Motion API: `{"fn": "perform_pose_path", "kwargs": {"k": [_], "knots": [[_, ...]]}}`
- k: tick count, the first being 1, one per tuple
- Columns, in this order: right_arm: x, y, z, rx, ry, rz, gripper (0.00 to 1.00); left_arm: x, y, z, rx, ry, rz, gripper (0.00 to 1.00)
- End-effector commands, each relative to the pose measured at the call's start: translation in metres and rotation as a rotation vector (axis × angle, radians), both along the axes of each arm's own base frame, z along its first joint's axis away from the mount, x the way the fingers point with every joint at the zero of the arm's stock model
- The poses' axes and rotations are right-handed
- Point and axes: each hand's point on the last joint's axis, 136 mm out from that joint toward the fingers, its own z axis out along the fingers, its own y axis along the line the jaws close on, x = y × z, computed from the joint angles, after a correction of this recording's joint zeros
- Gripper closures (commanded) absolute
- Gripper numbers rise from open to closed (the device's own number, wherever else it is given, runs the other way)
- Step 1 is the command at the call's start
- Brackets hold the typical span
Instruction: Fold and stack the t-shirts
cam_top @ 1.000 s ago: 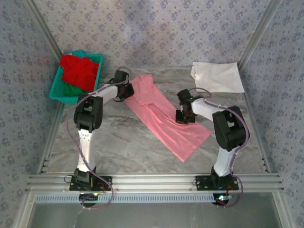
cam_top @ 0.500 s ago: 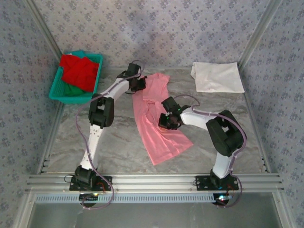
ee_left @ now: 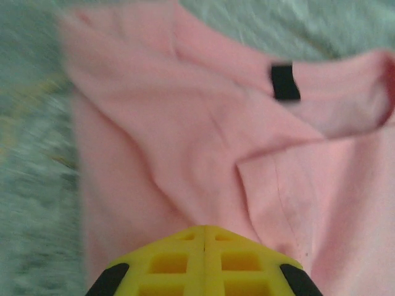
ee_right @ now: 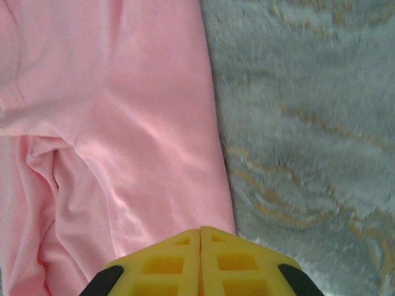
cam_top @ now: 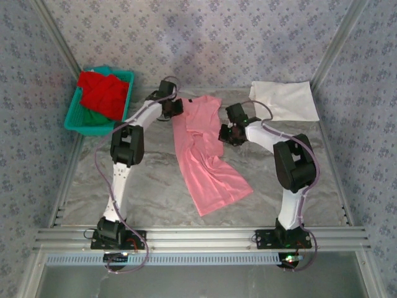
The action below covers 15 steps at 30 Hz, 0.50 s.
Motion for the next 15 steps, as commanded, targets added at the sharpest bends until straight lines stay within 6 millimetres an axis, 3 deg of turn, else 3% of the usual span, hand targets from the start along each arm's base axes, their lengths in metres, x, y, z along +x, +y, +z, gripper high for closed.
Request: {"fn": "perform_pose_path", "kwargs": {"k": [1, 3, 5, 7, 15], "knots": [[0.013, 0.010, -0.003, -0.031, -0.008, 0.132, 0.91, 0.008, 0.016, 0.047, 0.023, -0.078, 0.063, 1.00], [0.018, 0.016, -0.008, -0.045, 0.035, 0.176, 0.91, -0.002, 0.020, 0.078, -0.026, -0.180, 0.102, 1.00], [0.029, 0.020, -0.015, -0.033, 0.048, 0.179, 0.91, -0.024, 0.025, 0.104, -0.106, -0.258, 0.146, 1.00], [0.043, 0.025, -0.022, -0.025, 0.059, 0.186, 0.92, -0.053, 0.027, 0.117, -0.134, -0.284, 0.157, 1.00], [0.081, 0.030, -0.049, -0.049, 0.096, 0.184, 0.92, -0.163, 0.011, 0.104, -0.132, -0.228, 0.089, 1.00]]}}
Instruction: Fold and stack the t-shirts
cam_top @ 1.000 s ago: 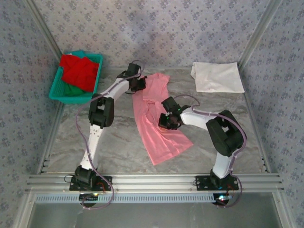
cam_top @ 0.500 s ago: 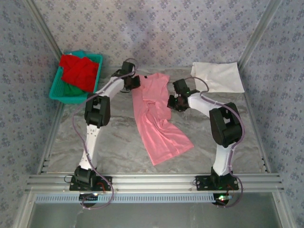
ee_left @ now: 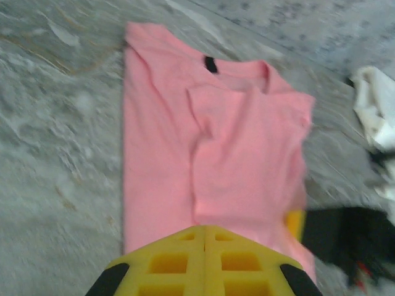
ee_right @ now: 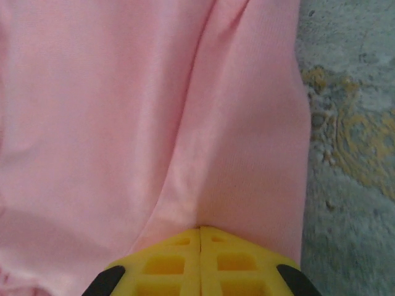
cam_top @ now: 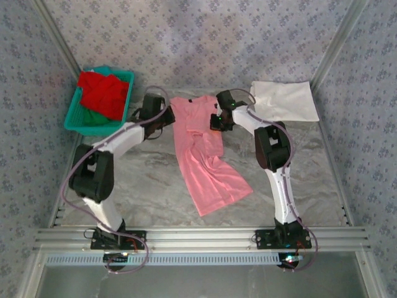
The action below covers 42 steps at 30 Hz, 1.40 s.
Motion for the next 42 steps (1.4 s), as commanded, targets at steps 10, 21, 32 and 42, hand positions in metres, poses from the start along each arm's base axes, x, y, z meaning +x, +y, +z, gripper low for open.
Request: {"fn": "perform_pose_path", "kwargs": {"k": [10, 21, 32, 42], "knots": [[0.065, -0.026, -0.034, 0.045, 0.059, -0.142, 0.93, -0.174, -0.091, -0.065, -0.020, 0.240, -0.344, 1.00], [0.090, -0.031, 0.042, 0.197, -0.044, -0.178, 0.80, -0.255, -0.115, -0.121, 0.038, 0.447, -0.508, 1.00], [0.027, -0.066, 0.193, 0.278, -0.354, -0.204, 0.59, -0.288, -0.071, -0.180, 0.115, 0.603, -0.446, 1.00], [-0.079, -0.104, 0.164, 0.225, -0.427, -0.238, 0.53, -0.321, 0.014, -0.209, 0.294, 0.704, -0.318, 1.00]]}}
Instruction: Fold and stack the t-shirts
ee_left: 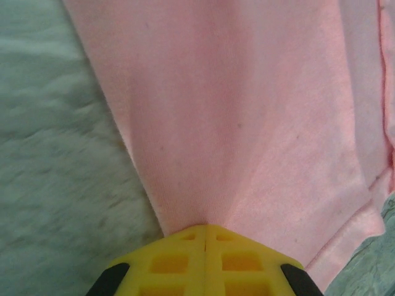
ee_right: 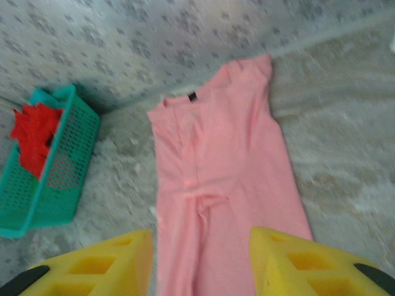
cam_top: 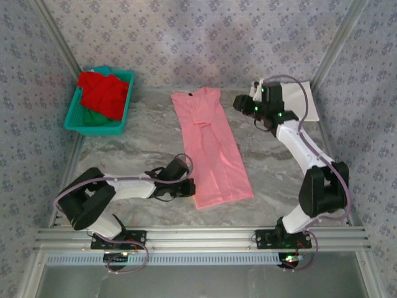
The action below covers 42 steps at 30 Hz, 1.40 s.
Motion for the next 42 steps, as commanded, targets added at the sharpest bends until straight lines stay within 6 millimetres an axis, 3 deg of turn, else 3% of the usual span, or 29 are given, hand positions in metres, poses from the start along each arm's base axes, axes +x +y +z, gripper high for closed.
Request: {"fn": "perform_pose_path", "kwargs": {"k": [1, 3, 8, 11, 14, 19, 23, 27, 29, 33, 37, 42], "knots": [[-0.024, -0.012, -0.050, -0.052, 0.048, -0.028, 0.53, -0.050, 0.097, -0.060, 0.358, 0.187, 0.063, 1.00], [-0.041, -0.014, -0.065, -0.070, 0.051, -0.021, 0.53, -0.048, 0.104, -0.057, 0.365, 0.181, 0.073, 1.00], [-0.071, -0.010, -0.093, -0.129, 0.111, 0.047, 0.53, -0.033, 0.093, -0.031, 0.331, 0.109, 0.028, 1.00], [-0.077, -0.005, -0.095, -0.141, 0.116, 0.084, 0.52, -0.022, 0.086, -0.005, 0.302, 0.024, -0.015, 1.00], [-0.078, 0.003, -0.089, -0.146, 0.087, 0.122, 0.52, -0.003, 0.076, 0.038, 0.232, -0.112, -0.057, 1.00], [-0.066, 0.017, -0.080, -0.166, 0.059, 0.137, 0.52, 0.060, 0.073, 0.118, 0.045, -0.391, 0.057, 1.00], [-0.045, 0.027, -0.077, -0.179, 0.066, 0.135, 0.52, 0.121, 0.078, 0.155, -0.110, -0.495, 0.178, 1.00], [-0.018, 0.045, -0.083, -0.181, 0.103, 0.170, 0.56, 0.179, 0.077, 0.150, -0.024, -0.465, 0.205, 1.00], [-0.003, 0.054, -0.081, -0.184, 0.098, 0.190, 0.58, 0.204, 0.071, 0.136, 0.016, -0.445, 0.195, 1.00], [0.024, 0.062, -0.104, -0.233, 0.168, 0.179, 0.66, 0.250, 0.059, 0.113, 0.023, -0.392, 0.214, 1.00], [0.046, 0.072, -0.130, -0.230, 0.228, 0.186, 0.72, 0.283, 0.047, 0.095, 0.043, -0.376, 0.193, 1.00], [0.066, 0.079, -0.160, -0.226, 0.304, 0.185, 0.82, 0.314, 0.045, 0.066, 0.094, -0.323, 0.206, 1.00]]}}
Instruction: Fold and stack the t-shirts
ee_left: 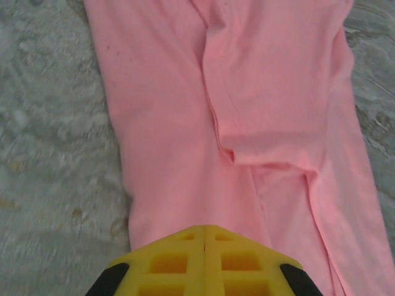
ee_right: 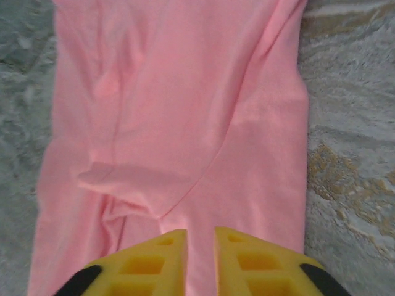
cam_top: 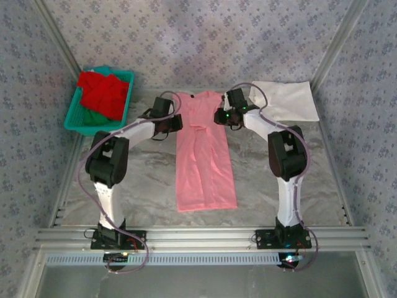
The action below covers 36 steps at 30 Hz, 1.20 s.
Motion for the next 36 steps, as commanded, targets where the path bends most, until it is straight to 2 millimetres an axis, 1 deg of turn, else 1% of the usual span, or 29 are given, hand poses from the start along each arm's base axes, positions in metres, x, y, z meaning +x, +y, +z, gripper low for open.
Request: {"fn": "perform_pose_path", "kwargs": {"k": [1, 4, 7, 12, 16, 18, 19, 21, 23, 26, 29, 32, 34, 35, 36], "knots": [[0.003, 0.001, -0.019, -0.011, 0.078, -0.008, 0.84, 0.017, -0.001, -0.010, 0.026, 0.030, -0.010, 1.00], [0.012, 0.000, -0.032, -0.010, 0.099, -0.034, 0.87, 0.028, -0.004, -0.028, 0.029, 0.069, -0.005, 1.00], [0.018, -0.002, -0.041, -0.001, 0.128, -0.067, 0.90, 0.034, -0.006, -0.039, 0.019, 0.097, 0.008, 1.00], [0.025, -0.006, -0.056, 0.029, 0.174, -0.110, 0.93, 0.043, -0.011, -0.046, -0.001, 0.128, 0.014, 1.00], [0.032, -0.003, -0.061, 0.055, 0.196, -0.124, 0.93, 0.056, -0.016, -0.054, -0.033, 0.170, 0.010, 1.00], [0.037, -0.002, -0.062, 0.077, 0.207, -0.149, 0.93, 0.064, -0.018, -0.057, -0.048, 0.177, 0.013, 1.00], [0.041, -0.001, -0.063, 0.087, 0.209, -0.154, 0.93, 0.071, -0.020, -0.052, -0.060, 0.169, 0.008, 1.00], [0.048, 0.000, -0.063, 0.098, 0.209, -0.160, 0.93, 0.080, -0.023, -0.050, -0.061, 0.161, 0.000, 1.00], [0.054, 0.000, -0.064, 0.104, 0.212, -0.164, 0.93, 0.089, -0.024, -0.049, -0.061, 0.162, -0.007, 1.00], [0.066, 0.003, -0.064, 0.126, 0.210, -0.164, 0.93, 0.101, -0.025, -0.042, -0.077, 0.160, -0.014, 1.00], [0.073, 0.006, -0.057, 0.133, 0.200, -0.160, 0.93, 0.111, -0.026, -0.033, -0.083, 0.135, -0.022, 1.00], [0.074, 0.006, -0.040, 0.149, 0.182, -0.155, 0.88, 0.115, -0.024, -0.020, -0.088, 0.124, -0.019, 1.00], [0.073, 0.009, -0.020, 0.163, 0.160, -0.142, 0.82, 0.112, -0.024, -0.003, -0.095, 0.109, -0.029, 1.00], [0.071, 0.010, -0.010, 0.167, 0.149, -0.135, 0.78, 0.109, -0.024, 0.006, -0.097, 0.100, -0.032, 0.98], [0.069, 0.010, 0.003, 0.170, 0.131, -0.127, 0.76, 0.107, -0.024, 0.018, -0.100, 0.080, -0.034, 0.92]]}}
